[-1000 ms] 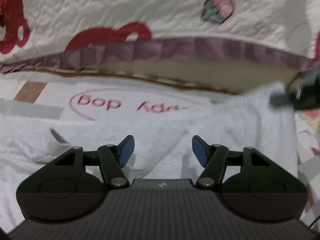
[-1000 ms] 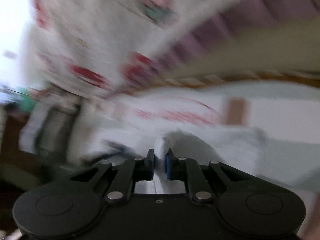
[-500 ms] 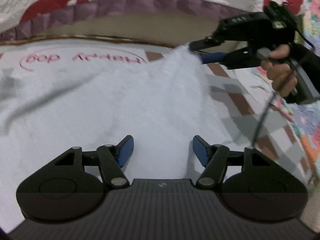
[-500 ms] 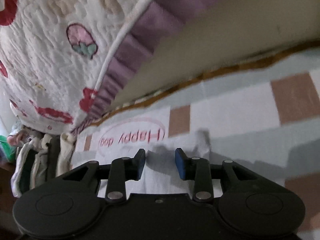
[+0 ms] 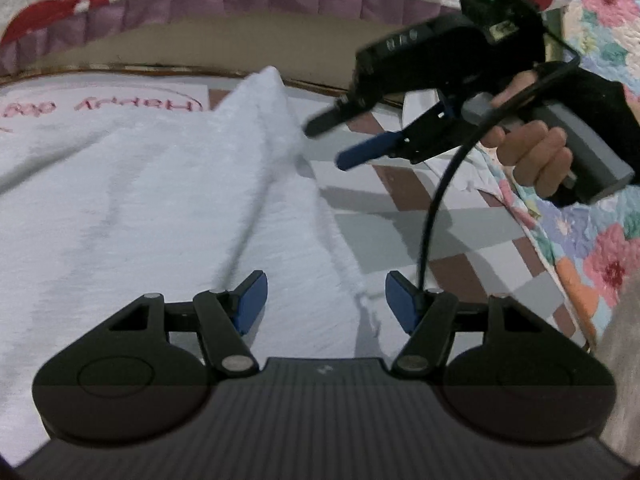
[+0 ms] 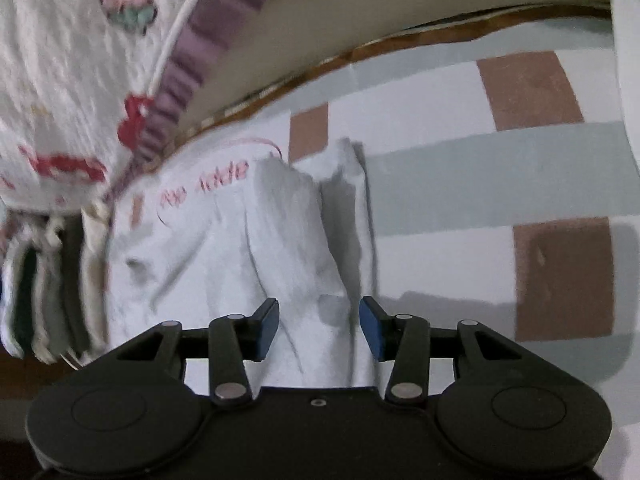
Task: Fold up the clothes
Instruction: 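Move both open grippers over the white towel to smooth it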
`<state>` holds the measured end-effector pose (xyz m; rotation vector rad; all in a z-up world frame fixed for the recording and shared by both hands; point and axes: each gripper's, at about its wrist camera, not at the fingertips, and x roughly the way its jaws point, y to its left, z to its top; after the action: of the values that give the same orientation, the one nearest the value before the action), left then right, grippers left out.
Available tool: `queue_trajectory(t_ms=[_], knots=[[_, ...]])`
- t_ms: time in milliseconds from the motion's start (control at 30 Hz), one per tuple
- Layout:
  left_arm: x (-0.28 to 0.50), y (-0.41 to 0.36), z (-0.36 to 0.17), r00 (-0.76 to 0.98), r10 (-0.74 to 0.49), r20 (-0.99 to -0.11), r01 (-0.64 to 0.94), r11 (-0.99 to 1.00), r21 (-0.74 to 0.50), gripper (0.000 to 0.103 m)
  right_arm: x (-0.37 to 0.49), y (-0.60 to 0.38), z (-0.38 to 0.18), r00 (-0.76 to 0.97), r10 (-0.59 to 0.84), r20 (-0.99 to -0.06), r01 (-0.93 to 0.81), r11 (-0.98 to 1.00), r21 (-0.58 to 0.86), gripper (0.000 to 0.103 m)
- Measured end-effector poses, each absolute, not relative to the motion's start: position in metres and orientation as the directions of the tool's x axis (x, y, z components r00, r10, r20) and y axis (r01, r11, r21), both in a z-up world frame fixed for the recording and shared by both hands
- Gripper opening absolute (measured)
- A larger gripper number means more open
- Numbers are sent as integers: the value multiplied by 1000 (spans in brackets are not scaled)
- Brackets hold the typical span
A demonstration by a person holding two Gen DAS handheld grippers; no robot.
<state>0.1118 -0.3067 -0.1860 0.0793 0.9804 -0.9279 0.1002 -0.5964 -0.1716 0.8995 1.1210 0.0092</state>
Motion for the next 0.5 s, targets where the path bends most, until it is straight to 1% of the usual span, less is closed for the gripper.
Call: queue_trajectory(t_ms=[100,233,300,367,433,467,500], knots=[[106,-320,-186,225,-621,-751,697,641,-322,65,105,-598,-180,481,486,-730,419,604,678,50],[100,-331,-189,220,-600,-769,717,634,-290,65,113,-587,-184,448,489,-748,396,642,657,50],[97,-339,-192,201,-589,-783,755,603,-259,72,117,-584,-187,440,493,-751,380,656,653,50],[98,-342,-193,198,-578,-792,763,598,-245,71,120,-584,-186,447,471,-761,373,675,637,50],[99,-341,-191,213,-566,-797,758,610,-231,61,123,-585,-184,463,439,-770,368,695,618,50],[98,-341,-190,230,-552,-802,759,617,-207,39,124,-585,-181,480,432,-763,355,700,620,50],[95,-339,-188,248,-539,-805,765,619,-179,18,125,-585,-179,497,426,-756,342,705,622,50]])
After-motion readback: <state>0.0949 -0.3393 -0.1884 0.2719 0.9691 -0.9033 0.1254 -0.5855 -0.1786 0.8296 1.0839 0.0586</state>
